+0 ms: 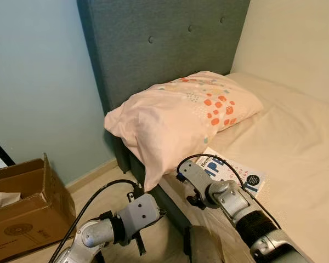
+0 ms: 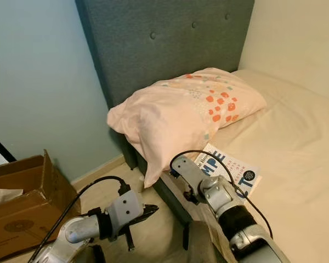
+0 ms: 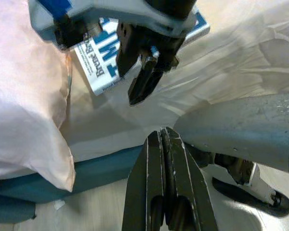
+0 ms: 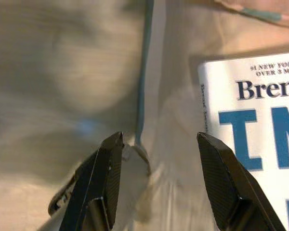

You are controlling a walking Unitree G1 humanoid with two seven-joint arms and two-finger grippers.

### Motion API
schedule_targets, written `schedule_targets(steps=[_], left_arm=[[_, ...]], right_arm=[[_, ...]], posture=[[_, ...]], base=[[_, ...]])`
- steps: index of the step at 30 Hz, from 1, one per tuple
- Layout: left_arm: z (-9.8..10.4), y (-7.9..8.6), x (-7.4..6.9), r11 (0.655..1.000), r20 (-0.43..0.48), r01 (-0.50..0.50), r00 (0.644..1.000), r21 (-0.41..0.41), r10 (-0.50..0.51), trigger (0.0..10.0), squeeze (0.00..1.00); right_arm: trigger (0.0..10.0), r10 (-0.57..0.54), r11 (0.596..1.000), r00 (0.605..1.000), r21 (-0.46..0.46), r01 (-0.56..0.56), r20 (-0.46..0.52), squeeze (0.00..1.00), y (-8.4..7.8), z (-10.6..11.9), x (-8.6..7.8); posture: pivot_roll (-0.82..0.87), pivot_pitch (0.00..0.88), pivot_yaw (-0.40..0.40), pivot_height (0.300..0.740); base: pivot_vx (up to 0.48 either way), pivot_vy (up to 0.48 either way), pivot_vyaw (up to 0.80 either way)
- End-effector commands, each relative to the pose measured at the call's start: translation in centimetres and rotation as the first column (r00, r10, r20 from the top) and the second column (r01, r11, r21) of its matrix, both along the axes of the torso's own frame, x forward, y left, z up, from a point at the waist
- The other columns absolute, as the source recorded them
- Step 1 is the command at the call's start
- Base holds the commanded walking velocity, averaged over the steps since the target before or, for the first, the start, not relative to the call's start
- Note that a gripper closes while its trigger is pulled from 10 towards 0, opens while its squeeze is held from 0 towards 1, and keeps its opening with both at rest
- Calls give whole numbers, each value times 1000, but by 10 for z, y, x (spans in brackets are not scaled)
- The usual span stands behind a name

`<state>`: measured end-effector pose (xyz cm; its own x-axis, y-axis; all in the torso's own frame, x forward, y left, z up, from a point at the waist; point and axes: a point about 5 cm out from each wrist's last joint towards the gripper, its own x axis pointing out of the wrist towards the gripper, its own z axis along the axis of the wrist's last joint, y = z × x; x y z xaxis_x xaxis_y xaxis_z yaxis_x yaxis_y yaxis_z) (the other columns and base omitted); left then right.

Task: Clean up the room

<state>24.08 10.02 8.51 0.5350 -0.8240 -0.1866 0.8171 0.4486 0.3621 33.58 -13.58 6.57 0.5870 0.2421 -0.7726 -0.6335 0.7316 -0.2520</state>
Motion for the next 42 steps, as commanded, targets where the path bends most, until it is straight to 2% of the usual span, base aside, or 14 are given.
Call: schedule_targets(steps=[1,2,3,4,6,8,9,11,12,18,27,31,38,42], left_arm=[[-3,4,-2,1000,-13,4,1000,21,-4,10000,0],[-3,4,-2,1000,-12,5,1000,24,-5,10000,0],[-2,4,-1,1000,-10,7,1000,27,-7,10000,0],[-2,4,-1,1000,-10,7,1000,27,-7,10000,0],[-2,5,-2,1000,-9,6,1000,29,-6,10000,0],[-2,6,-2,1000,-7,0,1000,32,0,10000,0],[-2,6,-2,999,-4,-2,1000,34,2,10000,0],[-2,6,-2,999,-2,-2,1000,36,2,10000,0],[-2,6,-3,999,-1,-3,1000,35,3,10000,0],[-1,7,-3,999,0,-2,1000,37,2,10000,0],[0,6,-2,999,4,3,1000,39,-3,10000,0],[0,6,-2,999,8,-3,1000,39,3,10000,0],[0,6,0,999,15,-9,1000,39,9,10000,0],[1,6,0,999,16,-13,1000,37,13,10000,0]], right_arm=[[10000,-26,999,1000,30,26,-3,0,-2,-7,-1],[10000,-27,998,1000,50,28,-12,0,-2,-10,-1],[9176,-23,997,1000,70,25,-21,0,-1,-12,-1],[9176,-23,997,1000,70,25,-21,0,-1,-12,-1],[902,-23,992,999,125,28,-39,0,3,-12,-1],[549,-29,989,999,142,34,-33,0,4,-10,1],[6235,-37,991,999,127,39,-14,0,4,-11,2],[6235,-42,993,999,114,42,0,0,3,-11,3],[10000,-52,992,999,118,50,14,0,3,-11,4],[10000,-78,992,995,105,71,66,0,1,-11,10],[10000,-93,995,994,36,91,60,0,-12,-20,7],[10000,-131,991,982,13,130,134,0,-16,-17,11],[10000,-205,979,952,38,201,226,0,-21,-5,21],[10000,-202,979,952,58,194,228,0,-19,-2,22]], posture=[[-90,135,-38,553],[-90,135,-38,553],[-90,135,-38,553],[-90,135,-38,553],[-77,141,-44,553],[-77,141,-44,553],[-77,141,-44,553],[-77,141,-44,553],[-68,145,-44,553],[-63,142,-40,553],[-59,143,-42,553],[-54,154,-49,553],[-55,156,-50,553],[-56,154,-49,553]], base=[[0,0,0],[0,0,0],[0,0,0],[0,0,0],[0,0,0],[0,0,0],[0,0,0],[0,0,0],[0,0,0],[0,0,0],[0,0,0],[0,0,0],[0,0,0],[0,0,0]])
